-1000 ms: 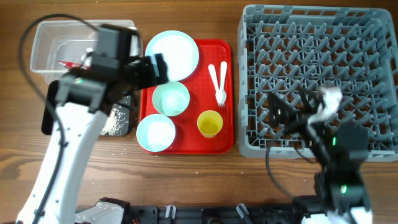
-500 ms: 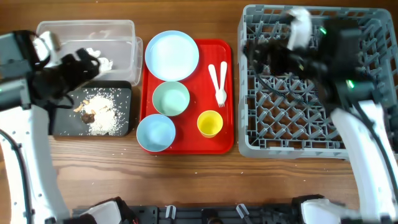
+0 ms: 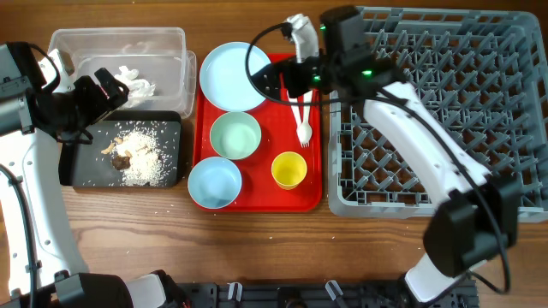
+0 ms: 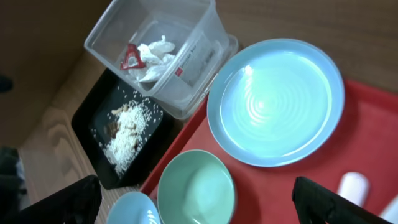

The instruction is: Sort waste into correct bins and load items into the dishwasher rack

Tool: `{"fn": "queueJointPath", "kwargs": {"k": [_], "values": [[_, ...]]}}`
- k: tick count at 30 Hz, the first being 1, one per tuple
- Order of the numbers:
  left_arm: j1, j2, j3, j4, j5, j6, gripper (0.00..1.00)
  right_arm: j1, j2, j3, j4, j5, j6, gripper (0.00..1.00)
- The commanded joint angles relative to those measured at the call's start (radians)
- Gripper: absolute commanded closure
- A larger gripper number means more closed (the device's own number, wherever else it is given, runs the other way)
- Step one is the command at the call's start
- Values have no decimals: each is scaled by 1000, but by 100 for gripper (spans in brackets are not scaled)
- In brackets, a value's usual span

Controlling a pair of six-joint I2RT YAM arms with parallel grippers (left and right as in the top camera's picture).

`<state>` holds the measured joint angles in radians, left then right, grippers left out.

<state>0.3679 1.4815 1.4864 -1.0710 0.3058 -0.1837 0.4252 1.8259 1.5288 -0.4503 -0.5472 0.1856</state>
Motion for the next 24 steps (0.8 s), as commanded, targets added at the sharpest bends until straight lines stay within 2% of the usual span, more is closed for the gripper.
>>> {"fn": "queueJointPath", "kwargs": {"k": [1,3,7,11,19,24], "values": [[3,5,14,0,15,23,0,8,93,27,26,2,146,8],[3,5,14,0,15,23,0,10,143,27,26,55,206,18],[3,5,14,0,15,23,0,10,211,27,33,164,288,21],[3,5,14,0,15,23,0,17,244,27,36,184,284,25],[3,5,14,0,15,23,0,102,245,21,-148,181,158,29],[3,5,14,0,15,23,0,168,254,10,-187,233,159,37]]}}
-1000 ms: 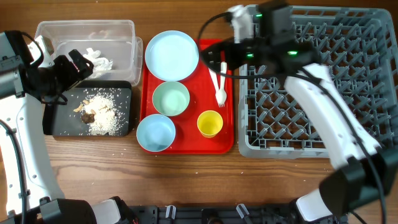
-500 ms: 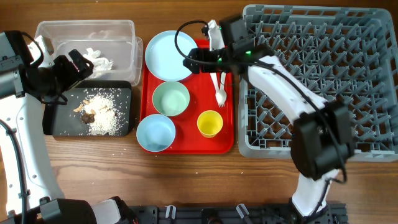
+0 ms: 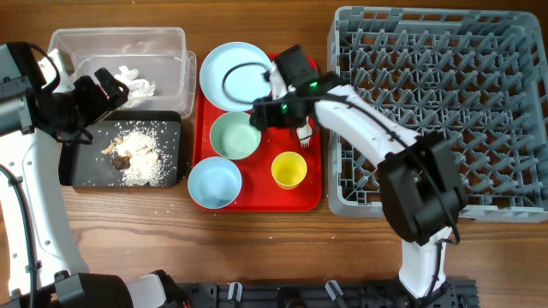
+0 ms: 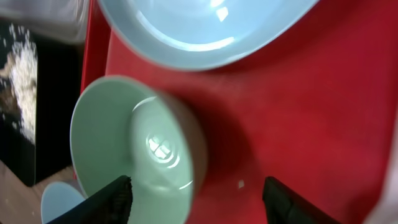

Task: Sort waste into correct bins and load items into the dishwasher rack
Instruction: 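Grasp the green bowl rim with the right gripper and lift it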

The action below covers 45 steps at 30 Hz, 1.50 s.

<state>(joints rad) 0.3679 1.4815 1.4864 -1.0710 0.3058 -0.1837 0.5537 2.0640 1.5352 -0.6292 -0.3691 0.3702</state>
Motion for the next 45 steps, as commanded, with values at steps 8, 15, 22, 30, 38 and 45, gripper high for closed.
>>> {"fn": "queueJointPath", "kwargs": {"k": [8,15,22,30,38,45], "values": [[3,5,14,0,16,23,0,71,49,2,-11,141,60,54],[3,5,14,0,15,23,0,71,73,2,-10,159,97,66],[3,5,14,0,15,23,0,65,70,8,-13,166,141,96],[3,5,14,0,15,23,0,60,-103,19,-50,198,139,96],[3,5,14,0,15,23,0,55,-388,19,-75,592,134,96],[3,5,14,0,15,23,0,36,-422,18,-116,851,132,96]]}}
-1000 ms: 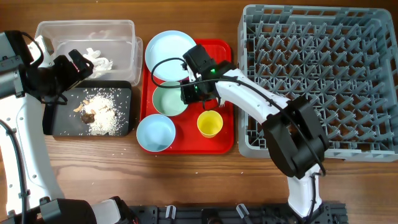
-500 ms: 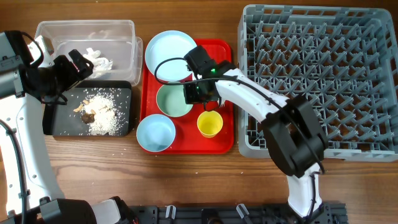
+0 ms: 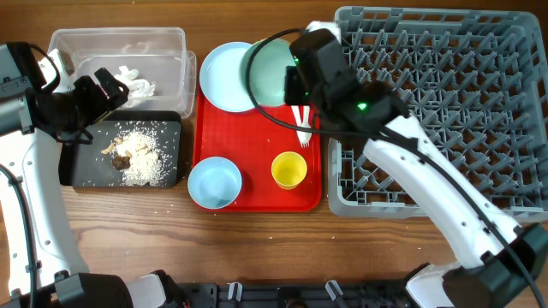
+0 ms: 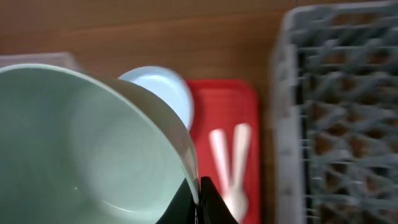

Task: Sort waste into correct bins and load items into the dishwasher rack
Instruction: 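Grasp the green bowl rim with the right gripper and lift it, then carry the green bowl right and set it in the rack's top row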

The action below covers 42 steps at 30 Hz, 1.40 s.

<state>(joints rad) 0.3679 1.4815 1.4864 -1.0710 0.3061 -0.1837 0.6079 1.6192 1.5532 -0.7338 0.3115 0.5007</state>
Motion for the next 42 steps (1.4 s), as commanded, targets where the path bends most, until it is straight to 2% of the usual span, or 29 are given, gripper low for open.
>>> {"fn": "queueJointPath", "kwargs": {"k": [1,6,10,16,19,23,27,31,35,42], "values": [[3,5,14,0,15,23,0,-30,25,-1,-12,171,5,96],[3,5,14,0,15,23,0,-114,27,-1,32,172,-8,96],[3,5,14,0,15,23,0,-150,27,-1,122,185,-108,96],[3,5,14,0,15,23,0,-158,29,13,198,480,-208,96],[3,5,14,0,15,23,0,-158,45,13,340,644,-322,96],[3,5,14,0,15,23,0,-164,114,12,549,732,-514,96],[3,5,14,0,15,23,0,-190,224,12,655,815,-623,96],[3,5,14,0,15,23,0,-223,323,11,694,882,-684,96],[3,5,14,0,15,23,0,-254,410,11,695,968,-686,95],[3,5,14,0,15,23,0,-282,484,9,689,945,-738,95]]}}
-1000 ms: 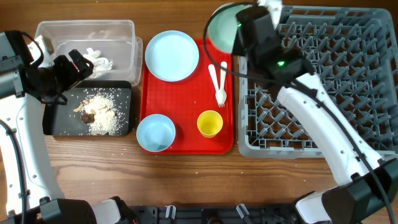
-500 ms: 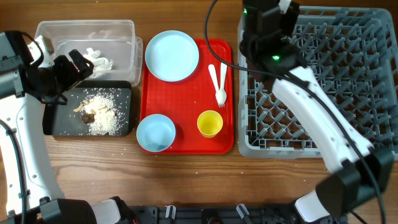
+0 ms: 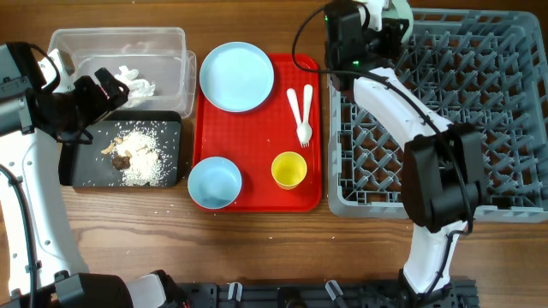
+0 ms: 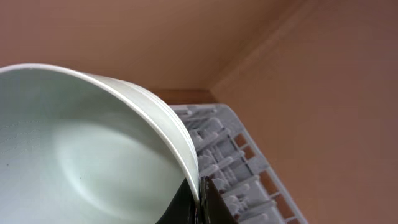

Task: Sort waste into correct bins and load items into the dishwasher rack
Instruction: 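Carry the green bowl right and set it in the rack's top row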

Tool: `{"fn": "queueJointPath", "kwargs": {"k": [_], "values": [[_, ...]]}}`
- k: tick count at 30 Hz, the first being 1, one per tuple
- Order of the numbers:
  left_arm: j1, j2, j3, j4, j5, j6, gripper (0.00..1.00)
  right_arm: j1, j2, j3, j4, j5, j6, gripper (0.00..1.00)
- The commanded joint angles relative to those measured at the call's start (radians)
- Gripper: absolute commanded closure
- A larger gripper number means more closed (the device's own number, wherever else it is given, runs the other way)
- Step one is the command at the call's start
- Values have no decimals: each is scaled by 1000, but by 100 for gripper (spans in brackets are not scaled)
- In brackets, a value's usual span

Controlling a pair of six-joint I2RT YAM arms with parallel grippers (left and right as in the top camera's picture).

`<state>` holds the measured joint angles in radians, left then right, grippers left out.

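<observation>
My right gripper (image 3: 387, 17) is shut on the rim of the pale green bowl (image 4: 93, 143), holding it tilted above the far left corner of the grey dishwasher rack (image 3: 445, 111). From overhead only a sliver of the bowl (image 3: 400, 9) shows at the top edge. The wrist view has the rack's tines (image 4: 227, 155) just behind the bowl's rim, with the right gripper (image 4: 200, 200) pinching that rim. The left gripper (image 3: 101, 89) hangs open over the black food-waste tray (image 3: 86, 167), holding nothing.
The red tray (image 3: 257, 128) carries a blue plate (image 3: 236, 77), a blue bowl (image 3: 214, 182), a yellow cup (image 3: 289, 169) and a white fork and spoon (image 3: 300, 111). A clear bin (image 3: 120, 47) with wrappers stands at the far left. Rice lies in the black tray.
My right gripper has carried the green bowl from above the tray's far right corner to over the rack's far left corner. The left arm has not moved.
My right gripper was open above the red tray, with the green bowl standing on it. Then it was down at the bowl's rim. Then it was shut on the bowl, lifted and tilted off the tray, and now holds it over the rack.
</observation>
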<state>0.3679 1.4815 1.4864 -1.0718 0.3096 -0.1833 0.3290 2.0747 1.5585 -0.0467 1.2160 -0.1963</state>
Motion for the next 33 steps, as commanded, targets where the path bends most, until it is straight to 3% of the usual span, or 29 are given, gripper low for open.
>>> {"fn": "queueJointPath", "kwargs": {"k": [1,23,33], "values": [[3,5,14,1,11,23,0,-3,30,3,-5,39,-40,96],[3,5,14,1,11,23,0,2,62,-8,-71,-40,-42,96],[3,5,14,1,11,23,0,29,62,-8,-92,-58,-97,91]]}}
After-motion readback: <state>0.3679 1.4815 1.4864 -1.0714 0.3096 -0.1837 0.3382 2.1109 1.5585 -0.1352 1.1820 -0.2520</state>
